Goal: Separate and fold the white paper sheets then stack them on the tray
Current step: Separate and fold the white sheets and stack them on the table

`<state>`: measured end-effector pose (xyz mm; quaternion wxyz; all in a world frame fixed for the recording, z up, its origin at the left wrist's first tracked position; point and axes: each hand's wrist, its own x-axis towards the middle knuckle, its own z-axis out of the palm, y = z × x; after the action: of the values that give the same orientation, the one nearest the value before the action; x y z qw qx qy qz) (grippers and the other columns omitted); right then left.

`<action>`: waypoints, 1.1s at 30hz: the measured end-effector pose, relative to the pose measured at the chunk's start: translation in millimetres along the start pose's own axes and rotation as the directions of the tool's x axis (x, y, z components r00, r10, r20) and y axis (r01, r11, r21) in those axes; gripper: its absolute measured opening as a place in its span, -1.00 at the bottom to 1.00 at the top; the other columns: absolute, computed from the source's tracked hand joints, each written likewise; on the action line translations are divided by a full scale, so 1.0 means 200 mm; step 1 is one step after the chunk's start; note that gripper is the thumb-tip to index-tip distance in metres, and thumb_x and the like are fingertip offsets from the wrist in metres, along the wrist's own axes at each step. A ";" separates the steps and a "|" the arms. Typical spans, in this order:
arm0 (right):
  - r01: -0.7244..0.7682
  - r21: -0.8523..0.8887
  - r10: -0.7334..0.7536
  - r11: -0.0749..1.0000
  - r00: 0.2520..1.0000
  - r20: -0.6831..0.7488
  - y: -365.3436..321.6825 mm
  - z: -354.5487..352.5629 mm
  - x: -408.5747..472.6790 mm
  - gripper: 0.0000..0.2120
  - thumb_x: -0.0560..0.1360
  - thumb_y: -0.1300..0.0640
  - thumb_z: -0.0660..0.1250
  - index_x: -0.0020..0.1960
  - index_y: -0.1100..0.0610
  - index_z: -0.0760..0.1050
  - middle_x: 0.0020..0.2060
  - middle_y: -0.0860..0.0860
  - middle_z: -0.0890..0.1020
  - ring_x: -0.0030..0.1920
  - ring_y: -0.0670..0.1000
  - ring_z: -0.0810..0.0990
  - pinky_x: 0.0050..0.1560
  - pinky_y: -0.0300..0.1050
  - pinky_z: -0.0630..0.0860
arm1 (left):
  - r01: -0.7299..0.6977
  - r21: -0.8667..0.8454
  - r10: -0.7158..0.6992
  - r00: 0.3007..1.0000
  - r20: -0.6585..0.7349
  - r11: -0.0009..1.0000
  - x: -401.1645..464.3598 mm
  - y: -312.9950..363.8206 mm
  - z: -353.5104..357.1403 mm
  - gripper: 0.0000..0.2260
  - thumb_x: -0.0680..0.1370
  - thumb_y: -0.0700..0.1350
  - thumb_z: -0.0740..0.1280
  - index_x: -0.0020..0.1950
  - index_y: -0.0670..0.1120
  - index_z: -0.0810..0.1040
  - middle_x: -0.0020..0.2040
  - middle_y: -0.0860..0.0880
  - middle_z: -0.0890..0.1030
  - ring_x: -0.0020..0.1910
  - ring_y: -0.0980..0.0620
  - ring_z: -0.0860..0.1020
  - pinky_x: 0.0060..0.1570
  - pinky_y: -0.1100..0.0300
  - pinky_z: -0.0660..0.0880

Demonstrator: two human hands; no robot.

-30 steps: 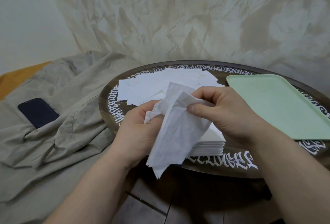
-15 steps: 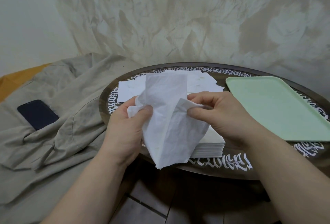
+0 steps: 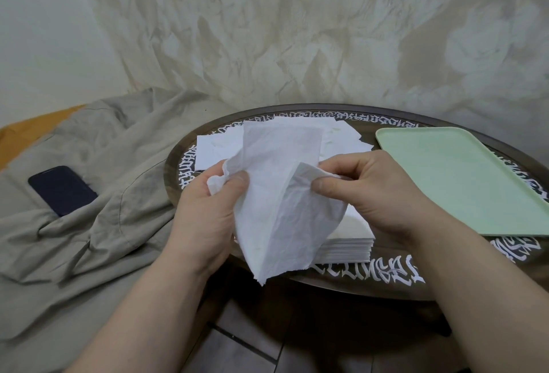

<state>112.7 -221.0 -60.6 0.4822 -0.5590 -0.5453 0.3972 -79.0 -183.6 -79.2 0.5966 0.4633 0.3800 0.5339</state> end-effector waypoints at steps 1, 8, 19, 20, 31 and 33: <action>0.000 0.010 0.000 1.000 1.000 -0.003 0.00 0.00 0.00 -0.89 0.43 0.30 0.43 -0.17 0.13 0.70 -0.18 0.12 0.72 -0.02 0.19 0.67 0.18 0.21 0.50 | 0.013 0.009 -0.013 1.000 0.025 1.000 0.00 0.00 0.00 -0.80 0.51 -0.26 0.35 -0.15 -0.03 0.72 -0.09 -0.11 0.68 -0.06 -0.11 0.58 0.03 -0.05 0.44; -0.005 0.007 0.006 1.000 0.997 -0.072 0.01 0.00 0.01 -0.85 0.44 0.30 0.43 -0.19 0.09 0.70 -0.25 0.05 0.72 -0.15 0.04 0.71 0.13 0.11 0.59 | 0.042 0.017 -0.042 0.999 0.007 0.999 0.01 -0.01 -0.02 -0.70 0.38 -0.29 0.26 -0.08 -0.03 0.71 -0.08 -0.16 0.64 -0.12 -0.13 0.53 -0.09 -0.02 0.35; 0.026 0.083 -0.018 0.996 0.995 -0.101 0.00 0.00 0.00 -0.89 0.43 0.32 0.42 -0.19 0.18 0.70 -0.25 0.12 0.71 -0.18 0.06 0.68 0.03 0.05 0.59 | 0.118 0.201 -0.161 0.963 0.216 0.972 0.00 -0.02 -0.03 -0.91 0.34 -0.25 0.39 -0.20 -0.18 0.67 -0.29 -0.11 0.65 -0.40 0.01 0.59 -0.45 0.26 0.45; 0.023 0.082 -0.014 0.996 0.995 -0.101 0.00 0.00 0.00 -0.89 0.44 0.32 0.42 -0.19 0.17 0.70 -0.25 0.12 0.72 -0.18 0.07 0.68 0.05 0.07 0.59 | 0.097 0.228 -0.144 0.970 0.198 0.969 0.00 -0.03 -0.03 -0.89 0.34 -0.23 0.39 -0.18 -0.22 0.64 -0.26 -0.17 0.64 -0.34 -0.04 0.59 -0.37 0.22 0.47; 0.016 -0.009 -0.018 1.000 0.963 -0.268 -0.02 -0.06 0.00 -0.83 0.46 0.30 0.40 -0.25 0.11 0.68 -0.33 -0.02 0.70 -0.30 -0.09 0.64 -0.23 -0.17 0.59 | -0.142 0.407 0.272 0.920 -0.282 0.902 0.06 -0.01 -0.08 -0.76 0.49 -0.23 0.39 0.05 0.08 0.55 -0.02 0.11 0.68 0.01 0.07 0.65 0.08 0.01 0.58; 0.023 -0.122 -0.061 0.992 0.948 -0.312 -0.02 -0.07 0.00 -0.82 0.45 0.26 0.40 -0.27 0.07 0.68 -0.33 -0.05 0.70 -0.31 -0.12 0.63 -0.21 -0.15 0.56 | -0.185 0.564 0.392 0.880 -0.270 0.805 0.06 0.00 -0.09 -0.61 0.51 -0.24 0.36 0.21 0.15 0.42 0.09 0.16 0.59 0.06 0.11 0.58 0.10 0.14 0.50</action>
<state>126.0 -222.2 -52.5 0.5377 -0.6307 -0.4955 0.2600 -94.4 -168.5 -84.7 0.2746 0.5502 0.5403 0.5744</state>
